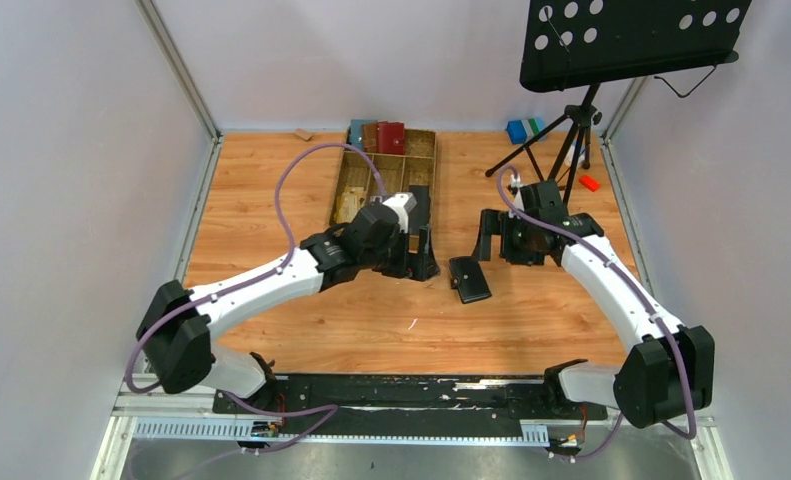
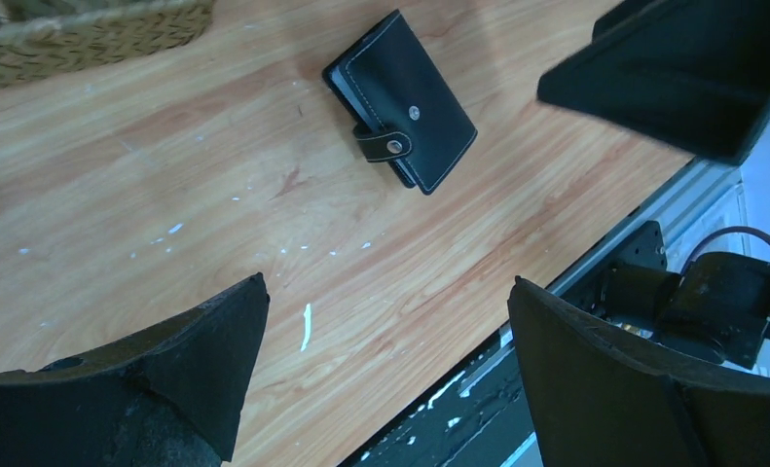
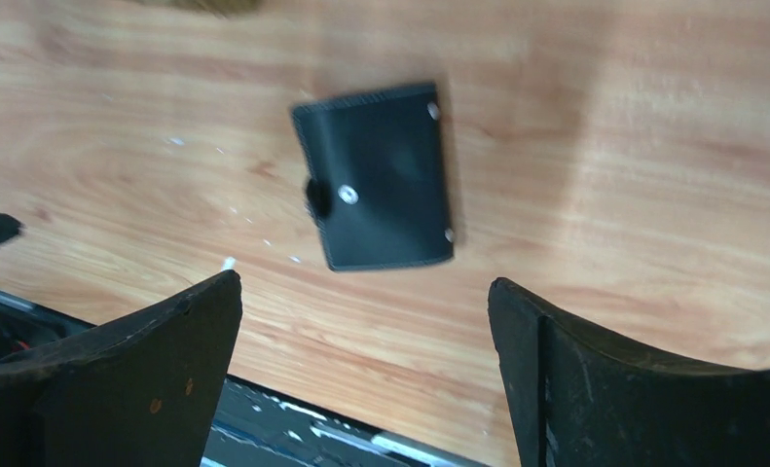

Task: Take the credit cards out of the card holder
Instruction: Place the card holder at the center of the board, then open the card holder at the center of the board.

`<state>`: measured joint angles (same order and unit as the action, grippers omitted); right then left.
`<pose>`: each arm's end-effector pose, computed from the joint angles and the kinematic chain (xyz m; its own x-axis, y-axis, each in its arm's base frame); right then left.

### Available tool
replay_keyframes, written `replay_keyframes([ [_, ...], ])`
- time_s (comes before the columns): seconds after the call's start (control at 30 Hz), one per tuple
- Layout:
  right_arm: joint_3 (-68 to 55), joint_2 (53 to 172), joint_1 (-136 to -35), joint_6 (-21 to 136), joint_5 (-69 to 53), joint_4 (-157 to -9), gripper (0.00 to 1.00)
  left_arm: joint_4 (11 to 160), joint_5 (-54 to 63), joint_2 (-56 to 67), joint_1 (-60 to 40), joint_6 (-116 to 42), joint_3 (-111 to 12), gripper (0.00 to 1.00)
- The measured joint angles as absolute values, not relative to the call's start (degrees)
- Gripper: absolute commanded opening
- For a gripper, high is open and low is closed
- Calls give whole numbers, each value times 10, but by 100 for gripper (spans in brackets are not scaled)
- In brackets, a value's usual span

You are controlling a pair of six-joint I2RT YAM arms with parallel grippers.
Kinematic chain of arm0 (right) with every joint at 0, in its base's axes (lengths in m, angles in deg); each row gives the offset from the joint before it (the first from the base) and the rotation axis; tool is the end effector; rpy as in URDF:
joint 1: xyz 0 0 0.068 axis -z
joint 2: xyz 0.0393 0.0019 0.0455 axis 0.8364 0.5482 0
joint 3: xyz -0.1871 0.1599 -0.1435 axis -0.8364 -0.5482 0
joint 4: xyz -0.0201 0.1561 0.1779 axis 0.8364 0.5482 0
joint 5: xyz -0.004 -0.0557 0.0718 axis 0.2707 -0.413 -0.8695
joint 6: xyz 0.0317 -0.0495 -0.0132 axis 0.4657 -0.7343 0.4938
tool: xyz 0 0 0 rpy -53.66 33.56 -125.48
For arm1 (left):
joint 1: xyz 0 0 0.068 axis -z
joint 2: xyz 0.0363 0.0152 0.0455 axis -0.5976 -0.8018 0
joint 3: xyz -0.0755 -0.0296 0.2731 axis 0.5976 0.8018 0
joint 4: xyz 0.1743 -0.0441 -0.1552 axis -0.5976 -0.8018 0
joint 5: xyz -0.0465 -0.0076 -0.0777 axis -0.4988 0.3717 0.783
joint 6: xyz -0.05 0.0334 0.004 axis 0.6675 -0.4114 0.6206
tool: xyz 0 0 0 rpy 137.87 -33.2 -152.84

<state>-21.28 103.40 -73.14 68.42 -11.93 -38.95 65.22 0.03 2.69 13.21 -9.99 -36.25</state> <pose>0.2160 0.0724 0.2940 -0.8741 0.0501 -0.4832 -0.1237 0.9390 0.3210 0.1813 -0.2203 0.2960 -0.8055 -0.0150 -0.5924 0.3767 0.7587 -0.5314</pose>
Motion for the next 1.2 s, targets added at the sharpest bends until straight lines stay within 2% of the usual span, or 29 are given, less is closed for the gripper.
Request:
replay_keyframes([
  [0.3,-294,1057,-731,672,-125,-385,91,665,5,-25,143,-62,-366,98],
  [0.47,-295,1125,-731,671,-139,-410,88,684,4,-18,143,-46,-346,98],
  [0.63,-295,1196,-731,670,-139,-415,83,693,-1,30,143,-35,-309,98],
  [0.97,-295,1219,-762,679,-99,-432,81,691,-22,165,143,-10,-219,98],
  [1.1,-294,1224,-780,681,-86,-438,75,689,-30,191,143,-1,-200,98],
  [1.2,-290,1229,-787,682,-84,-438,61,689,-36,195,143,4,-196,98],
])
